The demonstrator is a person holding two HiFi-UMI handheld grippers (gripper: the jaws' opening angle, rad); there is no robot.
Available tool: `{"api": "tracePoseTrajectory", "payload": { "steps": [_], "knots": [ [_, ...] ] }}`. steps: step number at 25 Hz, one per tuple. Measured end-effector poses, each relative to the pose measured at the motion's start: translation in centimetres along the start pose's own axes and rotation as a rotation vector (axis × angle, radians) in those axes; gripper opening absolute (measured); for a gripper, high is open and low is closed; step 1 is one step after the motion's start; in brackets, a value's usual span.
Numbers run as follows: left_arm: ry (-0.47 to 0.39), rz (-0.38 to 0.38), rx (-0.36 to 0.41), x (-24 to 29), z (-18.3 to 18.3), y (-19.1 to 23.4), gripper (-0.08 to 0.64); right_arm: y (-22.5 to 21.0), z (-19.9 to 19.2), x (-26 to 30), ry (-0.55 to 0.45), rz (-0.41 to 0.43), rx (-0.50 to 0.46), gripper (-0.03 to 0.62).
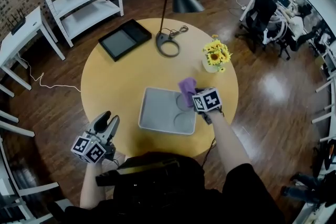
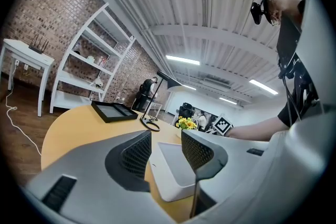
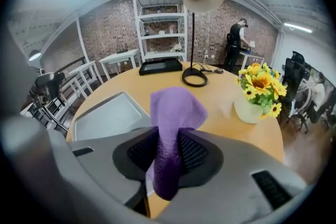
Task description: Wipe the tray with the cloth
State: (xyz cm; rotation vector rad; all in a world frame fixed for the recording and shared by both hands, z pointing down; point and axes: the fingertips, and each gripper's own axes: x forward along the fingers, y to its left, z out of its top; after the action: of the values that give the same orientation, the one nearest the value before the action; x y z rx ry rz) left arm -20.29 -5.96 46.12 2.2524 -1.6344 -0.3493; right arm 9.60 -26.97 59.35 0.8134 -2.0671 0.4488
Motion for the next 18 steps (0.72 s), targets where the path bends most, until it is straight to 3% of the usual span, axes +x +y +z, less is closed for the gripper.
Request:
{"api": "tracePoseTrajectory", "payload": {
  "steps": [2,7,12,18],
  "knots": [
    [-0.010,0.010,-0.006,-0.5,0.2,0.3,0.176,-0.3,-1.3,0.9,0.047,-0.015,0.013,0.104],
    [-0.013,0.028,-0.035,-2.0,-0.2,1.4,0.176,-0.3,-1.6,1.0,0.017,-0.031,0.082,0.103],
    [0.003,0.031,-0.066,-3.0,-1.2,2.3,0.176,0.2,-1.4,1.3,0.052,-0.094,0.091,0.098],
    [0.018,0.005,-0.058,-3.5,-1.0,2.9,0.161,3.3,-0.1,2.3,0.029,-0.085,0.095,0.094]
  ]
}}
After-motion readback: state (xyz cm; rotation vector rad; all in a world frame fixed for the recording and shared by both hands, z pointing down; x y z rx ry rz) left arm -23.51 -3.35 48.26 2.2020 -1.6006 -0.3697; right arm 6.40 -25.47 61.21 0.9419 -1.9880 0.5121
